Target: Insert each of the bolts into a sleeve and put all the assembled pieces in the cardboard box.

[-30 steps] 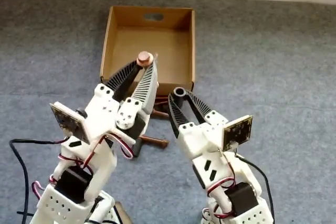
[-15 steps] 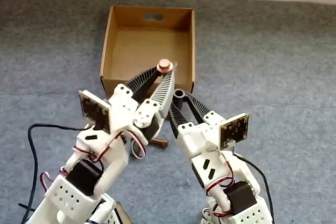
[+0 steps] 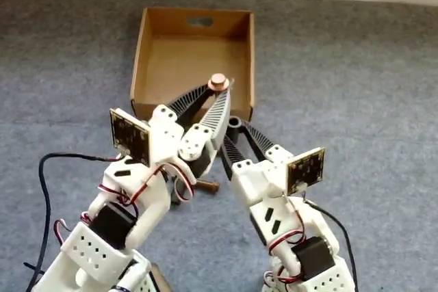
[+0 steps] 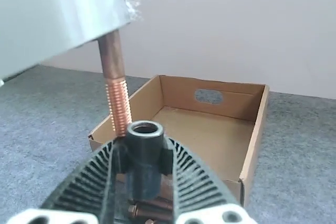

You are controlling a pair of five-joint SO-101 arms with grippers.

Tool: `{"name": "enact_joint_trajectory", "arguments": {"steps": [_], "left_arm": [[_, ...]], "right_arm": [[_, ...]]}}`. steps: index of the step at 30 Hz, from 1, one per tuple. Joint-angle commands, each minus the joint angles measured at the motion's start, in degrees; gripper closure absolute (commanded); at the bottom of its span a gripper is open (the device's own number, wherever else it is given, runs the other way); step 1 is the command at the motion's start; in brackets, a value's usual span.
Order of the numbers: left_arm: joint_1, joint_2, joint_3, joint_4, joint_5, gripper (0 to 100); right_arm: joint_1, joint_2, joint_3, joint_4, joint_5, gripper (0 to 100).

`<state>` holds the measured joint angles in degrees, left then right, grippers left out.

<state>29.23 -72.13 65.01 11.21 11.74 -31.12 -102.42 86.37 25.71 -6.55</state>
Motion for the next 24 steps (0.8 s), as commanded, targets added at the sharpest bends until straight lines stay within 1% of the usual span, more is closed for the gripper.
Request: {"name": "enact_joint_trajectory", "arguments": {"steps": [1,7,14,20,24], "left_arm": [[0.9,0.2,-3.8,-1.0,0.4,99],[1.1,0.7,-7.3,-1.1,0.2,99],[1.3,2.4,-7.5,-1.1,0.2,99],[1.1,10.6,-8.7,-9.1,0.2,99],[1.2,14.6,-8.6,-9.9,0.2,99]], "right_arm": [[0.3,-0.3,-0.9,0.0,-0.3,99.3],[0.3,-0.7,0.3,0.0,-0.3,99.3],[0.3,-0.7,0.3,0.0,-0.3,99.3],[0.3,-0.7,0.3,0.0,-0.3,99.3],[0.4,-0.7,0.3,0.0,-0.3,99.3]]}}
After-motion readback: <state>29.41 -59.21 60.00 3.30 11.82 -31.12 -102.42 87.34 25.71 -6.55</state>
